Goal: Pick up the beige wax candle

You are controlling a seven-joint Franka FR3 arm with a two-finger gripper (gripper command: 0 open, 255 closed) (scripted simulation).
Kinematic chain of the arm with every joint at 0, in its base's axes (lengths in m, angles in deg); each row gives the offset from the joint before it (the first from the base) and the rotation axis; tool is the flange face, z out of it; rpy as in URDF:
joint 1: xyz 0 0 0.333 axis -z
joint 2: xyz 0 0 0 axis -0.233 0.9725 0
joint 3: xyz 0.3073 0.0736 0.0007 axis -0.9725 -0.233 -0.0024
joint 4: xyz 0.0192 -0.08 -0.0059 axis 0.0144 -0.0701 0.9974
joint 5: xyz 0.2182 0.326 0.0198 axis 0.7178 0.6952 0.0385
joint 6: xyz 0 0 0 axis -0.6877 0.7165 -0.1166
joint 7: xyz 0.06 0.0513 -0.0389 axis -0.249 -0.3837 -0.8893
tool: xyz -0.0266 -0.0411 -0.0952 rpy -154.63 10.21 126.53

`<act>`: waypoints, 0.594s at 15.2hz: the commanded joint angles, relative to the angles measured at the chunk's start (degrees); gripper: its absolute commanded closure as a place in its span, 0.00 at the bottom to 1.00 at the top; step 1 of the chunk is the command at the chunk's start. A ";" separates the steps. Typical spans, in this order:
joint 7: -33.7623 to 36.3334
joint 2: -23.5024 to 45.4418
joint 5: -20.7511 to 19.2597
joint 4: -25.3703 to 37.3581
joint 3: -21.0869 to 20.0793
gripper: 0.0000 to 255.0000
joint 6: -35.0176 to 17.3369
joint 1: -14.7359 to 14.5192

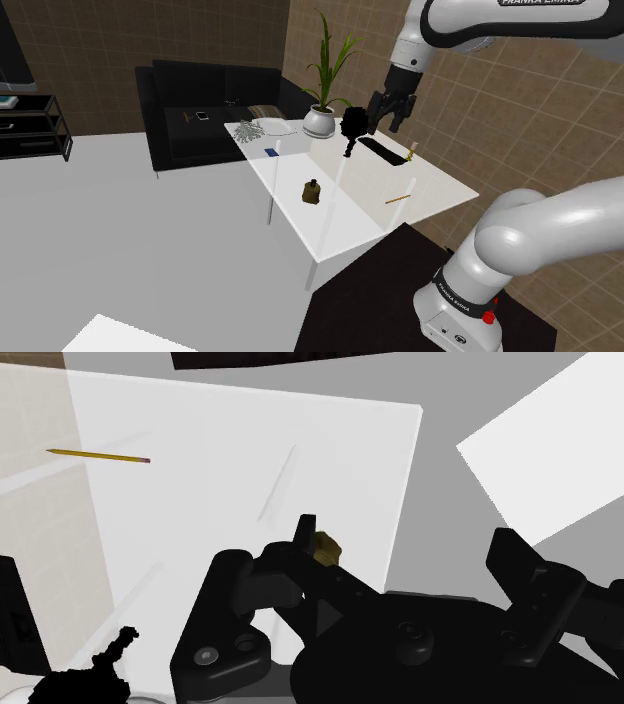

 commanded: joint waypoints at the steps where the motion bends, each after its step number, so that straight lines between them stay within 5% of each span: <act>1: -0.60 3.01 -0.33 -1.13 0.54 0.00 -4.13 0.31; 9: -2.02 18.23 -0.62 -0.95 1.90 0.00 -18.57 0.94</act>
